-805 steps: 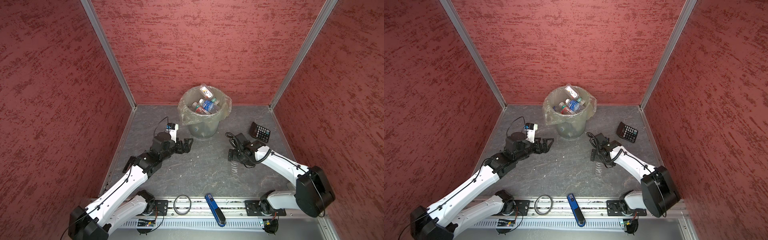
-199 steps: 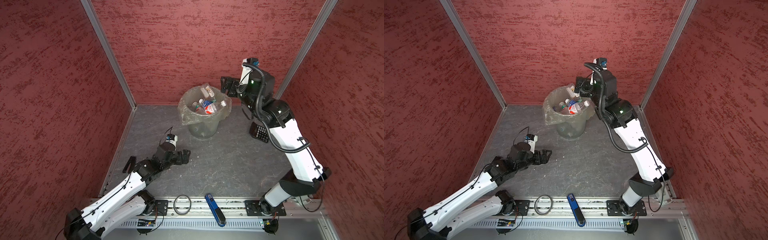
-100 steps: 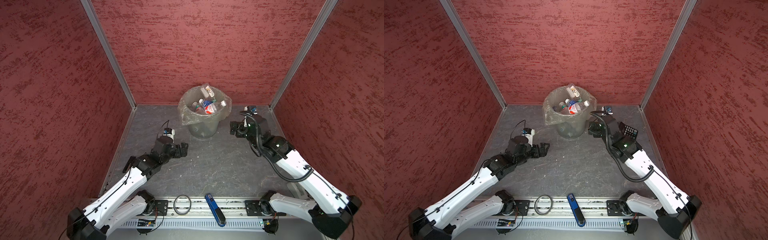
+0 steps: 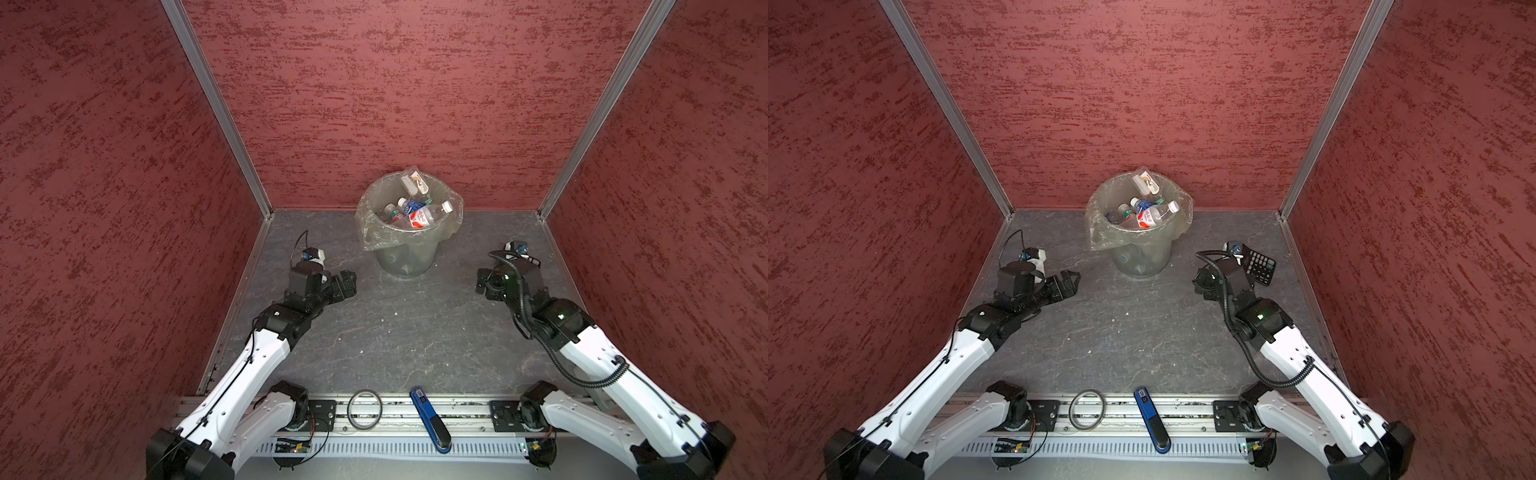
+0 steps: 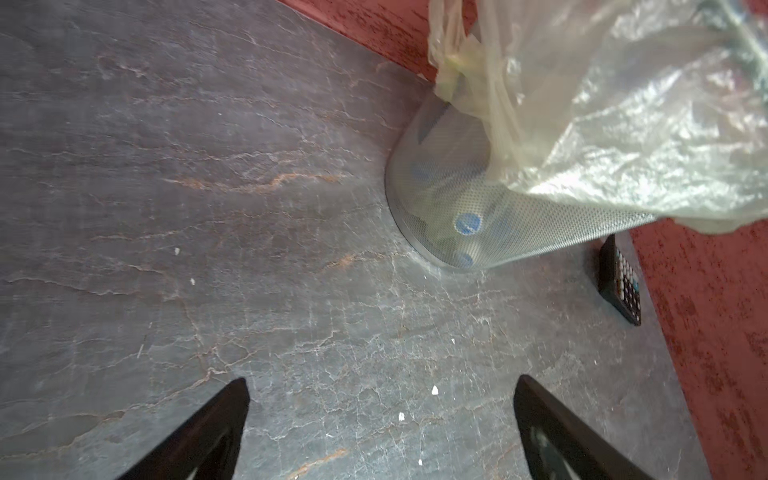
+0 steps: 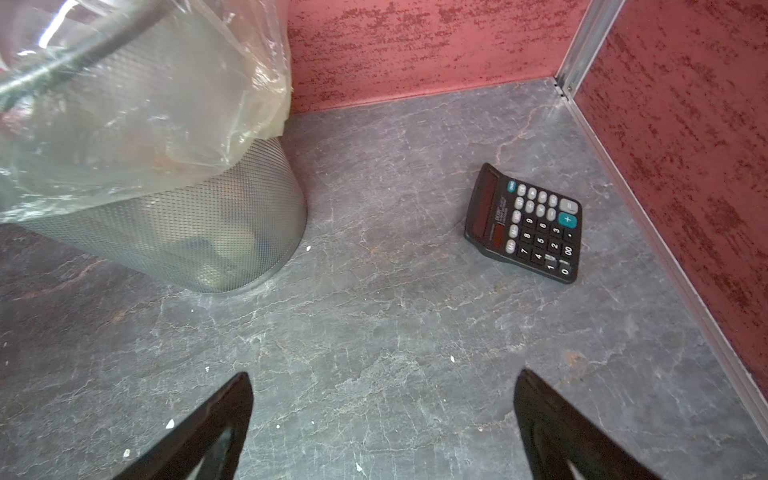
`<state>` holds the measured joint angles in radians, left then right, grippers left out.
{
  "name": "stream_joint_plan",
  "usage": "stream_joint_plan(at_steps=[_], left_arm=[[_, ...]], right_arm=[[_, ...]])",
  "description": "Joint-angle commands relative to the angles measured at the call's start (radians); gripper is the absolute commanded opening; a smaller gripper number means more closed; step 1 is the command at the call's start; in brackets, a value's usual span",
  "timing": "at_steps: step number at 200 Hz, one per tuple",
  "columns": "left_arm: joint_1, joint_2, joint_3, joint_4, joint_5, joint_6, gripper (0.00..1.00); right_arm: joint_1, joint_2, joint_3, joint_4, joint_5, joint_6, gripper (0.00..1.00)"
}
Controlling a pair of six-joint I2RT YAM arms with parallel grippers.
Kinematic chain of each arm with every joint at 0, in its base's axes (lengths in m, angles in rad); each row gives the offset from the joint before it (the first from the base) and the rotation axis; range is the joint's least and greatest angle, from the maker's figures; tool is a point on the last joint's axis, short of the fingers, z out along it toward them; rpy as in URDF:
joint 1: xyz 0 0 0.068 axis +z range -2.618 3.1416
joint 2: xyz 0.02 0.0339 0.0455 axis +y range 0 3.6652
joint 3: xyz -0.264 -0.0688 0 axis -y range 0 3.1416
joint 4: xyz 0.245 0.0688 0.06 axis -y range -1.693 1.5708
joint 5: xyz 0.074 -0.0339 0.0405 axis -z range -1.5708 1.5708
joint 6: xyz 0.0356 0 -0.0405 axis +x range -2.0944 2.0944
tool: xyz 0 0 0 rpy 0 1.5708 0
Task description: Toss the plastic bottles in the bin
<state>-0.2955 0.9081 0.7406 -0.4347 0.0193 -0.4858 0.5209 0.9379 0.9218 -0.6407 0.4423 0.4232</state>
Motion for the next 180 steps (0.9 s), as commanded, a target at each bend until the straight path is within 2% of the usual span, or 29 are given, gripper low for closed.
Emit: stream_joint_plan(at_steps=[1,41,102,136,180], left_arm=[[0.047,-0.044,-0.015,0.031,0.025,-0.015,0.99],[0.114,-0.087,-0.017,0.04,0.007,-0.011,0.99],[0.193,-0.072,-0.003,0.07,-0.046,0.038,0.99],[0.218,-0.049,-0.001,0.12,-0.042,0.05,0.99],[0.244,0.028,0.067,0.142,-0.016,0.066,0.99]], right_arm=[[-0.039,-0.01,-0.017,0.02,0.016,0.027,0.99],[-0.124,0.028,-0.019,0.04,-0.013,0.035,0.99],[-0.269,0.078,-0.047,0.092,-0.052,0.064,0.99],[-0.335,0.102,-0.026,0.13,-0.106,0.057,0.99],[-0.37,0.176,0.054,0.151,-0.139,0.041,0.99]])
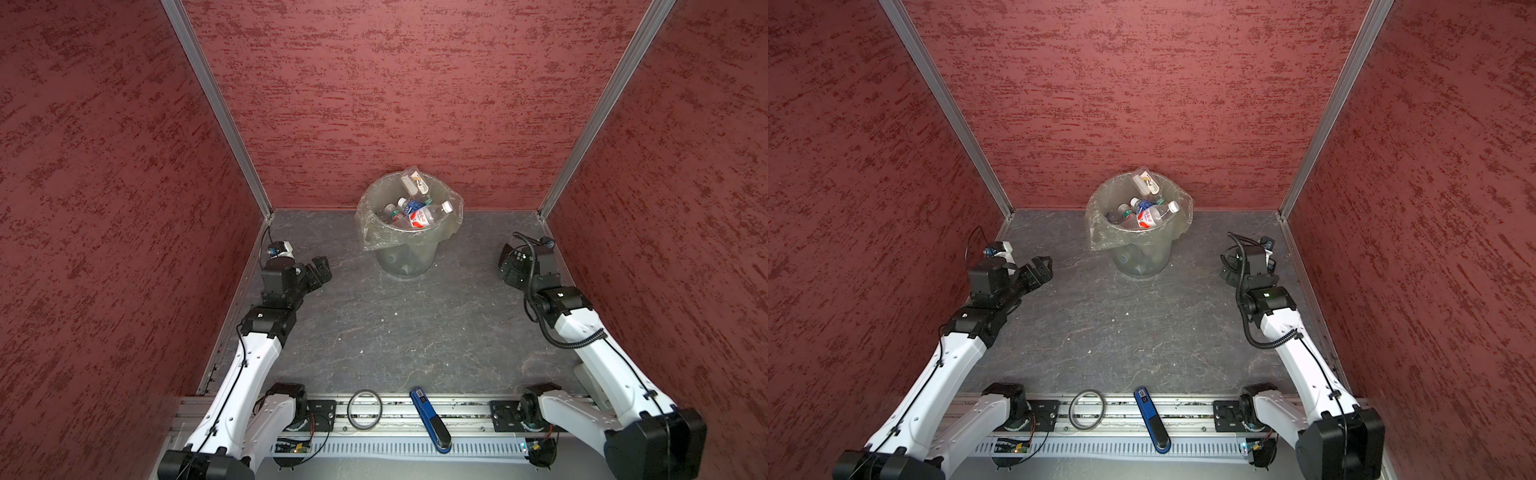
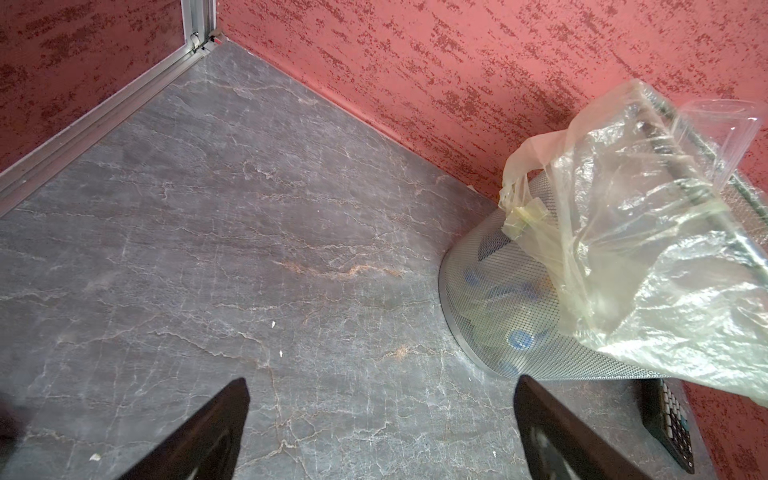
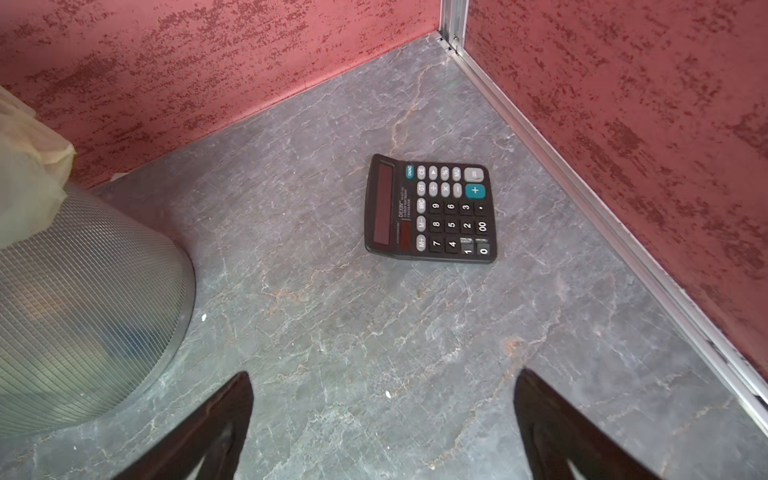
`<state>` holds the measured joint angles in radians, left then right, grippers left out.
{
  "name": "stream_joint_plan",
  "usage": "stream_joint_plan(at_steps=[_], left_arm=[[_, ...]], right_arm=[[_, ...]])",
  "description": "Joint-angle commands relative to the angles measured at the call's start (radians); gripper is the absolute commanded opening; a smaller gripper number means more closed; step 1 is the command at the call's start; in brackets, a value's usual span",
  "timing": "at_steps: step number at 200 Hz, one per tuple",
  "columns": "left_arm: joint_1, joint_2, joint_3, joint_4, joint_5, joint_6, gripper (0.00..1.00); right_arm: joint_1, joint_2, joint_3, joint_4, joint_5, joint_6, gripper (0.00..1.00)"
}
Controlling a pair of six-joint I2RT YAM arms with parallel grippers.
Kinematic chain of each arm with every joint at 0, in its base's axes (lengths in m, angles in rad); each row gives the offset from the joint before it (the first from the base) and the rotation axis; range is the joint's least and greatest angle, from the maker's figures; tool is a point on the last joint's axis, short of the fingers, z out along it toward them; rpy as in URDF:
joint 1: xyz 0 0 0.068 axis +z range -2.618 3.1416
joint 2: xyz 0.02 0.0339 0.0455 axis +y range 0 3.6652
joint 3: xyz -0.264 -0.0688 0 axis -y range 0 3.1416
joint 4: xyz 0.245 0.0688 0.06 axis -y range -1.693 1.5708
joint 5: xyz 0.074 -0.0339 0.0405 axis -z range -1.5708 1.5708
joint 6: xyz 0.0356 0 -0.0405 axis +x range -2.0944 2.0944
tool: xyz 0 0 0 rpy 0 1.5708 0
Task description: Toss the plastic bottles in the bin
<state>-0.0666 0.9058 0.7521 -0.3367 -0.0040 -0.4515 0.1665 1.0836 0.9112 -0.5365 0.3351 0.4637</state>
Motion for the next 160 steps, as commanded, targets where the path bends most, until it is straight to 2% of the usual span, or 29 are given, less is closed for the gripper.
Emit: stream_joint_plan(at_steps=[1,46,62,111,149,160], left_arm=[[0.015,0.033,0.058,0.044,0.007,0.032,0.99],[0.078,0.131,0.115,0.102,0.095,0.008,0.99],[0.091,0.165,0.142,0.121,0.088,0.015,1.0],[0.102,0.268,0.239,0.101,0.05,0.151,1.0],[0.102,0.255,0.112,0.306,0.14,0.308,1.0],[0.102,0.259,0.083,0.33,0.127,0.317,1.0]], right_arm=[[-0.017,0.032,0.066,0.047,-0.032,0.0,0.99],[-0.089,0.08,0.147,0.067,-0.086,-0.015,0.99],[-0.119,0.094,0.165,0.074,-0.087,-0.006,0.99],[-0.144,0.079,0.115,0.21,-0.098,-0.056,0.99],[-0.144,-0.003,0.028,0.375,-0.108,-0.081,0.99],[-0.144,-0.04,0.003,0.421,-0.129,-0.122,0.99]])
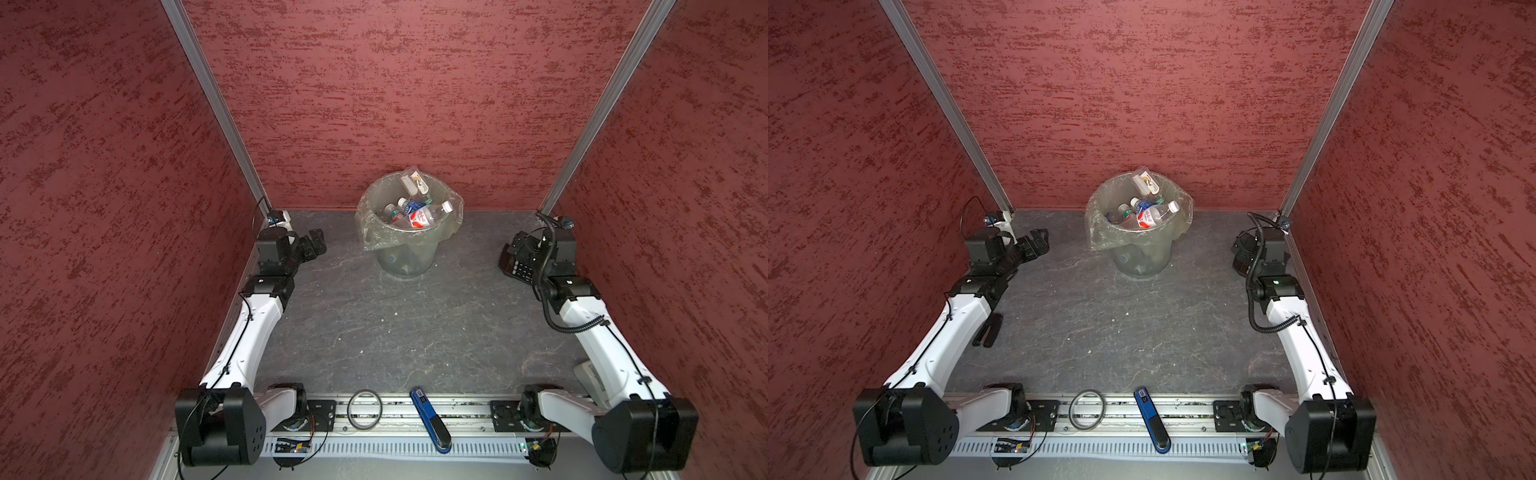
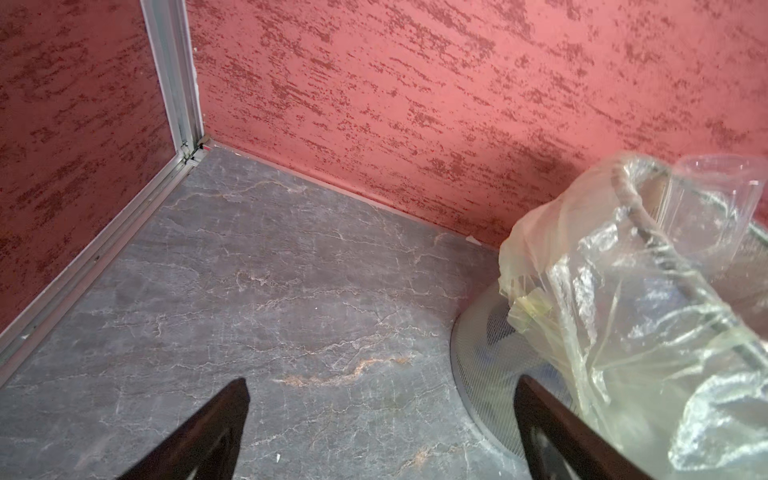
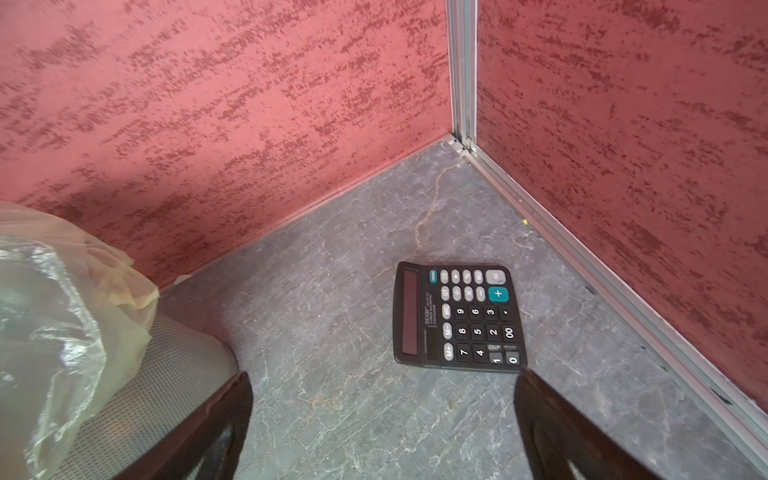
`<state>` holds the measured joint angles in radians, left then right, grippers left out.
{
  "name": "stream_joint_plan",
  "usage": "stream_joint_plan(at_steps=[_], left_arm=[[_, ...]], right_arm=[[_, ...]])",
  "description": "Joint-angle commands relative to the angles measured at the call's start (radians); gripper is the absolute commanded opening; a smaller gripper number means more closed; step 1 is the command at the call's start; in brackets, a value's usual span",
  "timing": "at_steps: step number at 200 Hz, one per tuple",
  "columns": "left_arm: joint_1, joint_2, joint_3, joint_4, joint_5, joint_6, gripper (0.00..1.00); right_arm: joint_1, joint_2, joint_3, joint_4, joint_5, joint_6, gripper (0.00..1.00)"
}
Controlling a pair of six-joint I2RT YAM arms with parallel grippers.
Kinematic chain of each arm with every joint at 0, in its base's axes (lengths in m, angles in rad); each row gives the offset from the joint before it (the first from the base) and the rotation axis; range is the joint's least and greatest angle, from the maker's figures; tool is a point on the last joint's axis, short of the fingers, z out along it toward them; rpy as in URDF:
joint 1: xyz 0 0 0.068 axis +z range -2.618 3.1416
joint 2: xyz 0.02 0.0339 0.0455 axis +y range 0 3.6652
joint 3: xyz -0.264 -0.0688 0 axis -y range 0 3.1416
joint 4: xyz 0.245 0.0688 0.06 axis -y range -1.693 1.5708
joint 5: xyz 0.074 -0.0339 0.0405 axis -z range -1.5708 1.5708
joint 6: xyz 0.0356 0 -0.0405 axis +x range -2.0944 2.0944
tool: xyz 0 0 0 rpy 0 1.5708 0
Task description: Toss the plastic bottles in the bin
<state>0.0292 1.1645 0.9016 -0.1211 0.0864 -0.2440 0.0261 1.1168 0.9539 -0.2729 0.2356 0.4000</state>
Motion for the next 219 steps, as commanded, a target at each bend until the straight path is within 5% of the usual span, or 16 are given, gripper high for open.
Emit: stream_joint_plan(at_steps=[1,126,219], left_arm=[[0.007,0.001,-0.068,0.116,0.035,0.109,1.0],[0.027,-0.089,-0.446,0.446,-0.013,0.278,1.0],[0.11,0.099,-0.536,0.762,0.092,0.247,1.0]], right_arm=[[-0.004,-0.077,-0.042,0.161,-0.03,-0.06,0.99],[-0.003,-0.121,-0.278,0.377,-0.039,-0.149,0.99],[-0.002,-0.123,-0.372,0.471,0.047,-0.252,0.99]])
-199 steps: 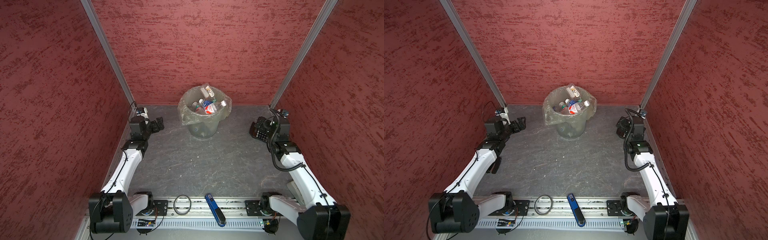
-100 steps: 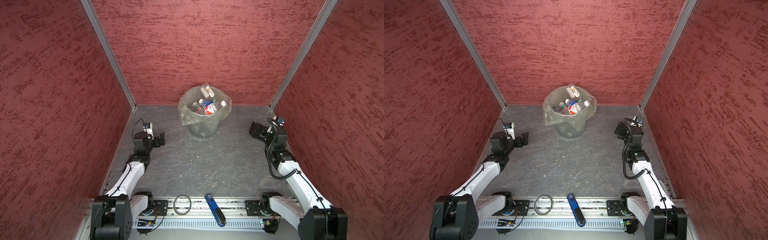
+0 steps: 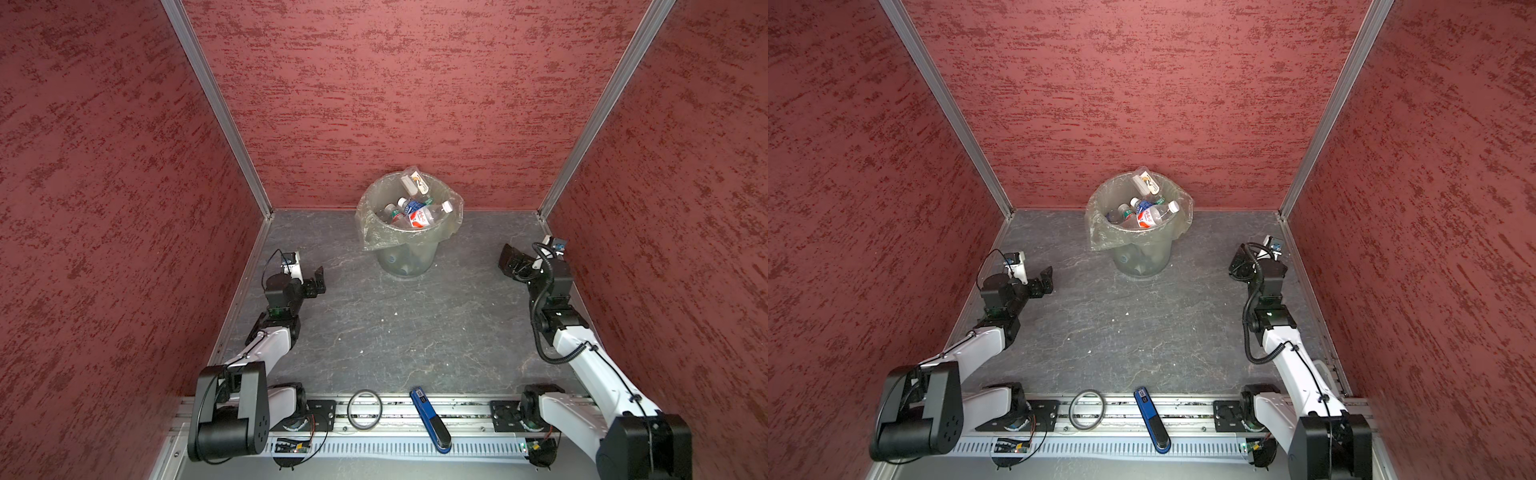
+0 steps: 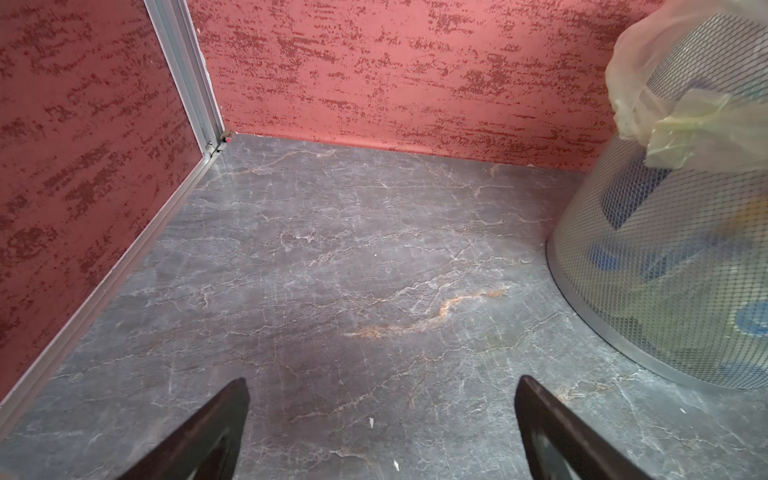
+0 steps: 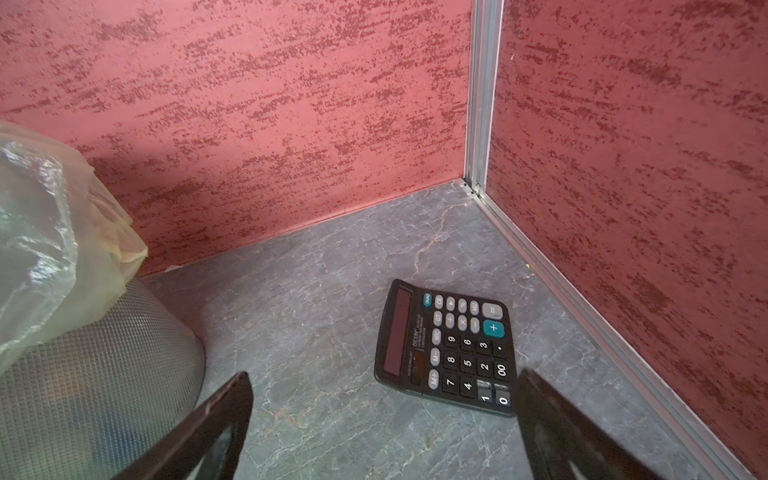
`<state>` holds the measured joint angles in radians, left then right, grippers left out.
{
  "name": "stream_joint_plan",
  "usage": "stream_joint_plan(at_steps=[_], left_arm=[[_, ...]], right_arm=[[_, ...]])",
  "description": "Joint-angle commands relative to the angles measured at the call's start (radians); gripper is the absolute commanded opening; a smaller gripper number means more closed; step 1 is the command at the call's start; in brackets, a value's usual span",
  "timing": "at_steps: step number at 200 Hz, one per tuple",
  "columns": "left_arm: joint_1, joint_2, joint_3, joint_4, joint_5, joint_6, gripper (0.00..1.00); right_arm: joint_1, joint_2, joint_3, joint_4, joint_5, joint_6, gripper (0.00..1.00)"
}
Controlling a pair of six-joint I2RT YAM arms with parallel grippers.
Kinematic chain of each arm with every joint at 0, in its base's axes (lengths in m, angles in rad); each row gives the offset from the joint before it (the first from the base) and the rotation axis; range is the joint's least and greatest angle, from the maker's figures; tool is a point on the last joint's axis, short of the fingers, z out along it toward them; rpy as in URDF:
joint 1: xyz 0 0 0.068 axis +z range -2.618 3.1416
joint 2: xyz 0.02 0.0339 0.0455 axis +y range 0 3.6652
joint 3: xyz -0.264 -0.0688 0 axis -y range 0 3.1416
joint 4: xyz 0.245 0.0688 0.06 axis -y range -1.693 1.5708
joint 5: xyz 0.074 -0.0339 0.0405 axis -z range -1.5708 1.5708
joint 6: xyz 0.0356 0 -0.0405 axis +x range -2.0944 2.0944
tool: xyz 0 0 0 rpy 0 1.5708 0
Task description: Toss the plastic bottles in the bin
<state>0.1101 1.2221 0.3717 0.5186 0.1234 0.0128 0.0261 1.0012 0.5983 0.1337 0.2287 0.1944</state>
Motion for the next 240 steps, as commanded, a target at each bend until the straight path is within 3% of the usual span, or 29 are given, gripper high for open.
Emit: stream_joint_plan(at_steps=[1,51,76,97,144,181,240], left_arm=[[0.03,0.044,-0.007,0.124,0.057,-0.011,0.99],[0.059,0.086,-0.048,0.243,0.132,-0.046,1.0],[0.07,0.133,-0.117,0.469,0.184,-0.094,0.99],[0.079,0.176,-0.125,0.515,0.207,-0.099,1.0],[0.056,0.249,-0.093,0.521,0.234,-0.057,0.99],[-0.039,0.317,-0.023,0.443,0.172,0.04,1.0],[-0.034,0.312,-0.004,0.392,0.137,0.022,0.99]], right_arm=[[-0.002,-0.007,-0.018,0.065,0.054,-0.047,0.99],[-0.002,0.004,-0.051,0.109,0.092,-0.08,0.99],[0.0,0.016,-0.068,0.137,0.104,-0.097,0.99],[0.007,0.019,-0.081,0.155,0.115,-0.11,0.99],[0.029,0.038,-0.113,0.227,0.129,-0.141,0.99],[0.041,0.065,-0.148,0.309,0.141,-0.17,0.99],[0.041,0.12,-0.176,0.399,0.166,-0.221,0.99]])
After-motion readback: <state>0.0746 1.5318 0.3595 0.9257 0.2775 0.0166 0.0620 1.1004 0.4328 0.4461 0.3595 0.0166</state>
